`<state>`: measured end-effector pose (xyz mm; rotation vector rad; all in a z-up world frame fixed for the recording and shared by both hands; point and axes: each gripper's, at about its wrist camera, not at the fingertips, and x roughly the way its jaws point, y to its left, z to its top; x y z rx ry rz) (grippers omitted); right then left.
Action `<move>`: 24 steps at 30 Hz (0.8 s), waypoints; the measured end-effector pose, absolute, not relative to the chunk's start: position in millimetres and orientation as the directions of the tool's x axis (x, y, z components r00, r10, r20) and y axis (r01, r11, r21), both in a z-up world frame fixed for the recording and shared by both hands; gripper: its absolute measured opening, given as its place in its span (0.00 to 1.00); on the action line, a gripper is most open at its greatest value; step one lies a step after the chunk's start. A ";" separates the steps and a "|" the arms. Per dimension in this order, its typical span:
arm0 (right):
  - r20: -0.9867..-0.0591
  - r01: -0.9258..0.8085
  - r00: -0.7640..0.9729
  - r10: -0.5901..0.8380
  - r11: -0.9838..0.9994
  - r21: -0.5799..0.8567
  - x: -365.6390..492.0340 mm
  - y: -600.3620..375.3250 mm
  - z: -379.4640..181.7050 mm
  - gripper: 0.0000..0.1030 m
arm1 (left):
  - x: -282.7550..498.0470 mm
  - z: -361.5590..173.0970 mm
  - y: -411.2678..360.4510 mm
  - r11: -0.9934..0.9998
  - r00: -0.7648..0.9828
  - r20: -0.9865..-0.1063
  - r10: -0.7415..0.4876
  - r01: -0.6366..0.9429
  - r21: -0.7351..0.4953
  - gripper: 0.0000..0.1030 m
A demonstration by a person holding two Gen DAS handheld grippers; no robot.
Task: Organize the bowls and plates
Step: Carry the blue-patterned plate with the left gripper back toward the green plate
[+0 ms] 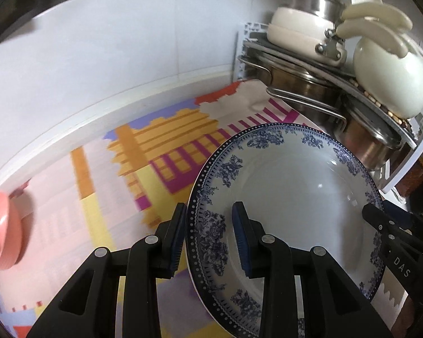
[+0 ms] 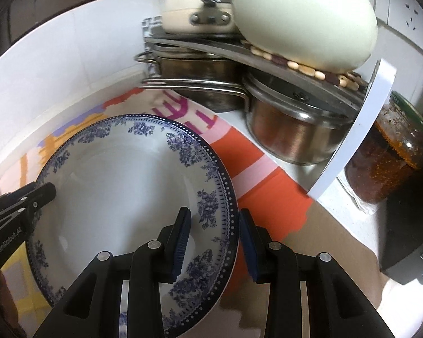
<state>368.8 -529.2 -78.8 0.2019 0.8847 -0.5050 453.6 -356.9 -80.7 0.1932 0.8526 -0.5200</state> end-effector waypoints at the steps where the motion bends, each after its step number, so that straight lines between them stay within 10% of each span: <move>1: -0.779 0.494 0.530 -0.334 0.869 -0.037 366.5 -525.1 -75.8 0.35 | 449.9 -77.9 -349.8 0.864 0.547 -0.758 -0.356 0.502 -0.043 0.32; 24: -0.753 0.272 0.623 -0.210 0.961 -0.043 328.3 -393.6 -26.5 0.35 | 368.2 -35.5 -188.7 0.961 0.657 -0.719 -0.226 0.271 -0.055 0.32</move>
